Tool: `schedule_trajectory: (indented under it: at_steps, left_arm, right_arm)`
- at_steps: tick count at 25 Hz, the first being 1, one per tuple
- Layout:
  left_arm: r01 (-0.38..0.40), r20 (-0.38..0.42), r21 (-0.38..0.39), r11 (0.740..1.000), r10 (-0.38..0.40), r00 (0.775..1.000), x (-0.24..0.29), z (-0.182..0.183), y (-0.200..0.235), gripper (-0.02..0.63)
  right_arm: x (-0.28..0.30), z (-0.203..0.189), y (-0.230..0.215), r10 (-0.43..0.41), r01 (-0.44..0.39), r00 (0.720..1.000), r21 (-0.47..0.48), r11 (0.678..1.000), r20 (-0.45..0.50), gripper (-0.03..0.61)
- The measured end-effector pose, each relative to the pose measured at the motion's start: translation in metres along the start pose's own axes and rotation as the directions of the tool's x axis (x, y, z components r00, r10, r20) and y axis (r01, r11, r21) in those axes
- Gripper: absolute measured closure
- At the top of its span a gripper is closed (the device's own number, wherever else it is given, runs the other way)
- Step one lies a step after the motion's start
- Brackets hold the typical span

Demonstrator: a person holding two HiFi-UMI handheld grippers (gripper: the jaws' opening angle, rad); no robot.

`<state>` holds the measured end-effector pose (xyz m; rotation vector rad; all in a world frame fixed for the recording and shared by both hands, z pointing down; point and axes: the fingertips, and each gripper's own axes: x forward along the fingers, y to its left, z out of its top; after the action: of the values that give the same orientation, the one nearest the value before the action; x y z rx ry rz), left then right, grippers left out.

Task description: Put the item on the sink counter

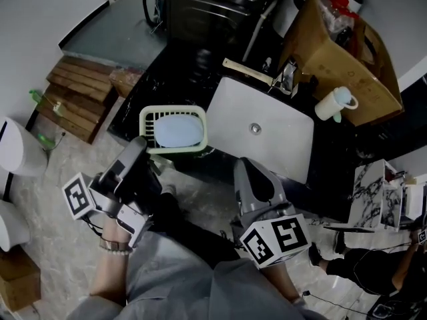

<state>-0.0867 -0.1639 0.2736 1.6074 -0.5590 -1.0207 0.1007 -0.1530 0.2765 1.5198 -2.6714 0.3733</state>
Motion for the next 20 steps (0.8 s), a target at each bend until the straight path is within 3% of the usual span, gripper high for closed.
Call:
schedule_trajectory:
  at_steps: [6, 20]
  left_arm:
    - [-0.007, -0.026, -0.029, 1.0, 0.006, 1.0, 0.026, 0.016, 0.016, 0.526]
    - [-0.048, -0.094, -0.088, 0.995, 0.04, 0.995, 0.111, 0.094, 0.069, 0.526]
  right_arm:
    - [0.014, 0.005, -0.013, -0.038, 0.038, 0.999, 0.0, 0.999, 0.002, 0.581]
    - [0.086, 0.015, -0.043, -0.147, 0.148, 0.989, 0.024, 0.989, -0.027, 0.581]
